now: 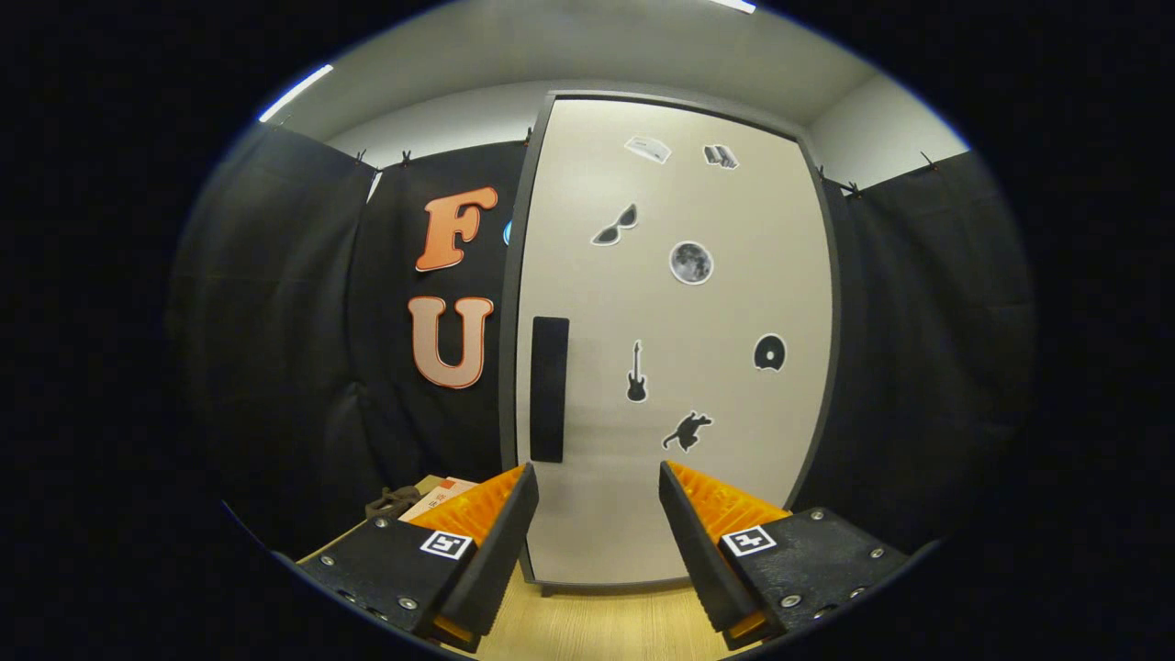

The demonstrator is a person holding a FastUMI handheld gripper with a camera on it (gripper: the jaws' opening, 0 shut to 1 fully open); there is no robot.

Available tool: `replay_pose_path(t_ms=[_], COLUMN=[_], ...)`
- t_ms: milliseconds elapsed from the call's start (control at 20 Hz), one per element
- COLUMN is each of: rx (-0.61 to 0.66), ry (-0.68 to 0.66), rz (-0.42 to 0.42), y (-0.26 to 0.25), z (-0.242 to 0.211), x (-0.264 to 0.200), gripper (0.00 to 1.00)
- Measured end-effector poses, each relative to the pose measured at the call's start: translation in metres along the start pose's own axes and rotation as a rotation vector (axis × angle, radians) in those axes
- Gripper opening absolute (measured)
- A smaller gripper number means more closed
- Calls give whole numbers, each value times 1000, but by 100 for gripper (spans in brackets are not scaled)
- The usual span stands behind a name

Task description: Open the shoe cabinet door, grab the shoes and put them into the shoe cabinet, then close the shoe cabinet door.

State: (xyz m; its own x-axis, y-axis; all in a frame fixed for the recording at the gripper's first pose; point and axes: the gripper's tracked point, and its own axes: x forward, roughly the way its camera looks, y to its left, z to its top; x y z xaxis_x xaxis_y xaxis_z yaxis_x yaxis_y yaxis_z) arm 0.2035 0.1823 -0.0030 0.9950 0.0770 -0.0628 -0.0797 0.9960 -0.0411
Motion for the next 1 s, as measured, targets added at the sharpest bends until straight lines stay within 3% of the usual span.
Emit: replay_pose_path(t_ms=[500, 1000], rx=[27, 3], ry=[6, -33], rz=[-72, -83], y=[-47, -47], z=[0, 22], x=[-106, -159], gripper=[89, 93])
